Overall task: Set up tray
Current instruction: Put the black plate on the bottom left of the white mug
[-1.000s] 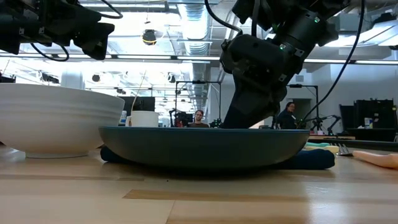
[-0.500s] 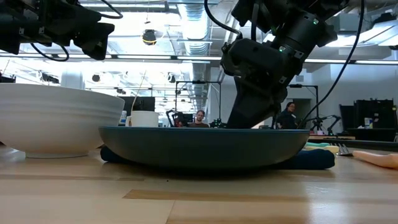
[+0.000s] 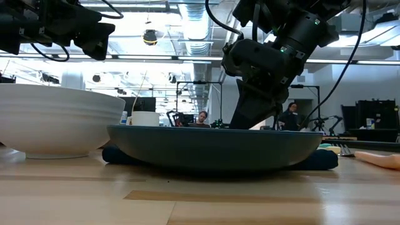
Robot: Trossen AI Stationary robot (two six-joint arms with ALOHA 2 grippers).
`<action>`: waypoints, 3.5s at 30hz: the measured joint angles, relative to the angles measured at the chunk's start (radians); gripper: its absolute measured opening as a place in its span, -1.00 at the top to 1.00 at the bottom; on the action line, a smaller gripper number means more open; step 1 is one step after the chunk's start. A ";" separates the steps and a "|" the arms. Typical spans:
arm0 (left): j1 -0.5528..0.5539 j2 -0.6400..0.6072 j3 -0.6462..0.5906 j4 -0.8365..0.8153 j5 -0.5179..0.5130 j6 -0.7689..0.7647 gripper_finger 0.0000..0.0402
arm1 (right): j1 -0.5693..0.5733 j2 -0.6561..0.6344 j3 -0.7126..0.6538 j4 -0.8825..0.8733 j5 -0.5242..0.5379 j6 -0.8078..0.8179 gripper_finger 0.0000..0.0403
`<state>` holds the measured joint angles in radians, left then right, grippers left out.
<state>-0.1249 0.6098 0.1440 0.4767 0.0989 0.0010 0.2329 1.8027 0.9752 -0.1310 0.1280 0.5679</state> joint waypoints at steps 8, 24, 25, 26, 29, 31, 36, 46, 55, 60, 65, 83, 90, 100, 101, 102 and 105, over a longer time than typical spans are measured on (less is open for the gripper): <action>0.000 0.000 0.000 0.000 0.000 0.002 0.34 | -0.022 0.000 0.045 -0.073 -0.101 -0.043 0.98; 0.000 0.000 0.000 0.000 0.000 0.004 0.34 | -0.183 0.000 0.343 -0.555 -0.156 -0.350 0.99; 0.000 0.000 0.000 -0.001 0.000 0.004 0.34 | -0.198 0.000 0.363 -0.582 -0.156 -0.368 0.99; 0.000 0.000 0.000 -0.001 0.000 0.004 0.34 | -0.213 0.000 0.382 -0.602 -0.156 -0.387 0.99; 0.000 0.000 0.000 -0.001 0.000 0.004 0.34 | -0.266 0.000 0.430 -0.625 -0.155 -0.447 1.00; 0.000 0.000 0.000 -0.001 0.000 0.004 0.34 | -0.306 0.000 0.458 -0.611 -0.152 -0.483 0.99; 0.000 0.000 0.000 -0.001 0.000 0.002 0.34 | -0.413 0.000 0.498 -0.562 -0.150 -0.523 1.00; 0.000 0.000 0.000 -0.001 0.000 -0.001 0.34 | -0.594 0.051 0.502 -0.411 -0.126 -0.350 1.00; 0.000 0.000 0.001 -0.015 -0.001 0.000 0.34 | -0.615 0.188 0.571 -0.348 -0.194 -0.273 1.00; 0.000 0.000 0.001 -0.017 -0.004 0.000 0.34 | -0.617 0.248 0.636 -0.352 -0.209 -0.261 1.00; 0.000 0.000 0.001 -0.017 -0.006 0.000 0.34 | -0.625 0.307 0.692 -0.358 -0.229 -0.260 1.00; 0.000 0.000 0.001 -0.016 -0.005 0.006 0.34 | -0.656 0.365 0.719 -0.332 -0.233 -0.244 1.00; 0.000 0.000 0.001 -0.016 -0.005 0.006 0.34 | -0.648 0.365 0.719 -0.325 -0.232 -0.237 1.00; 0.000 0.000 0.001 -0.016 -0.004 0.005 0.34 | -0.625 0.408 0.719 -0.303 -0.224 -0.239 1.00; 0.000 0.000 0.001 -0.016 -0.004 0.005 0.34 | -0.624 0.409 0.718 -0.307 -0.216 -0.240 1.00; 0.000 0.000 0.001 -0.016 -0.004 0.005 0.34 | -0.623 0.410 0.718 -0.306 -0.211 -0.239 1.00; 0.000 0.000 0.001 -0.016 -0.004 0.005 0.34 | -0.626 0.408 0.719 -0.295 -0.212 -0.236 1.00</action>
<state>-0.1246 0.6102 0.1448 0.4611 0.0952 0.0059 -0.3927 2.2108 1.6939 -0.4262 -0.0842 0.3317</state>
